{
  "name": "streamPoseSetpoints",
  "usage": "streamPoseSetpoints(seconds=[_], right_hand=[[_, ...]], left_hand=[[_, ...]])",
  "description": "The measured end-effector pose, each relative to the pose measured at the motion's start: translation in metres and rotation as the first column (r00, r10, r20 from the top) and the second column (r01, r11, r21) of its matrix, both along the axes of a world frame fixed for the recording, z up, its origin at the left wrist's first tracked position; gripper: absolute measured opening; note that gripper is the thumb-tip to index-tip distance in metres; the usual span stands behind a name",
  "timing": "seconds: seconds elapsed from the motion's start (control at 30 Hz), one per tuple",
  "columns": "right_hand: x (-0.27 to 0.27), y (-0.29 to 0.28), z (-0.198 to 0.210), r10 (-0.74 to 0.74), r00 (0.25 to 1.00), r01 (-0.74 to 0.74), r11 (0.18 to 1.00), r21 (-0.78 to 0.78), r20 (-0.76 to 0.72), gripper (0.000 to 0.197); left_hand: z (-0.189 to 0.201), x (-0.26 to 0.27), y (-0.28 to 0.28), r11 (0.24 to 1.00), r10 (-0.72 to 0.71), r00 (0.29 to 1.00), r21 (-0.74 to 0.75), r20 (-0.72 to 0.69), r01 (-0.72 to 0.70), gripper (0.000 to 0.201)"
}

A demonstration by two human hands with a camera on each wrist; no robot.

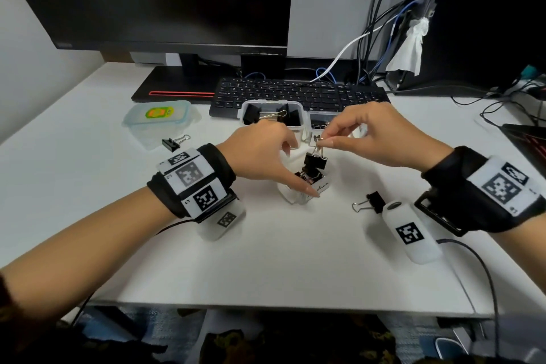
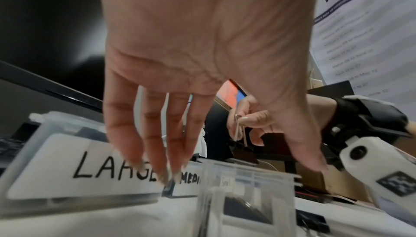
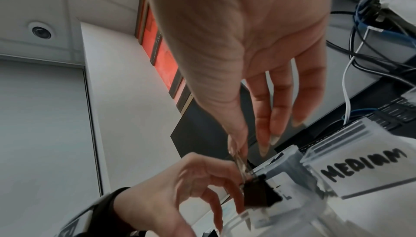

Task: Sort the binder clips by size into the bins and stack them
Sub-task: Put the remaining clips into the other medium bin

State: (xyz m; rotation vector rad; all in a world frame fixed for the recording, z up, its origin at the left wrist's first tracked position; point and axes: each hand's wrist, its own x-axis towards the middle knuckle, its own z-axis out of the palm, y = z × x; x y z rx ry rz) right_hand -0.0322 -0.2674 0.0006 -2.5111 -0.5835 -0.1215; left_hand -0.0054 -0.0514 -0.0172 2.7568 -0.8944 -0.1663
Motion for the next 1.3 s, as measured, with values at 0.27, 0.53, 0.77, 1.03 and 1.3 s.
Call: streamPoseSetpoints(seconds=[0.27,0.53,0.77,1.03,1.3], right_hand=[[0.012,-0.002,-0.011,0.089,0.989,-0.093,0.995,-0.028,-0.122,0.013],[0.022,-0.008,-0.011,0.121,0.965,-0.147,0.984,-0.097,-0.235,0.017],[0.021,-0.015,-0.01,0.111,0.941,-0.183,0.962,-0.205,-0.319,0.027],[0.009,-0.018,-0.01,-0.082,0.975,0.139,0.951,-0.276,0.208,0.027],[-0.003,-0.038,-0.004,0.018,1.0,-0.017,0.992,-0.128,0.011,0.019]], left_hand=[[-0.004,0.003,-0.001,0.997,-0.062,0.997,0.046,-0.047,0.064,0.062],[-0.007,0.003,-0.008,0.999,-0.041,0.996,0.013,-0.079,0.042,0.083],[-0.007,0.007,-0.018,0.994,-0.11,0.973,-0.012,-0.201,0.11,0.069],[-0.011,0.01,-0.018,0.991,-0.12,0.961,-0.082,-0.251,0.102,0.063],[-0.009,0.008,-0.011,0.986,-0.148,0.954,-0.114,-0.26,0.122,0.064]])
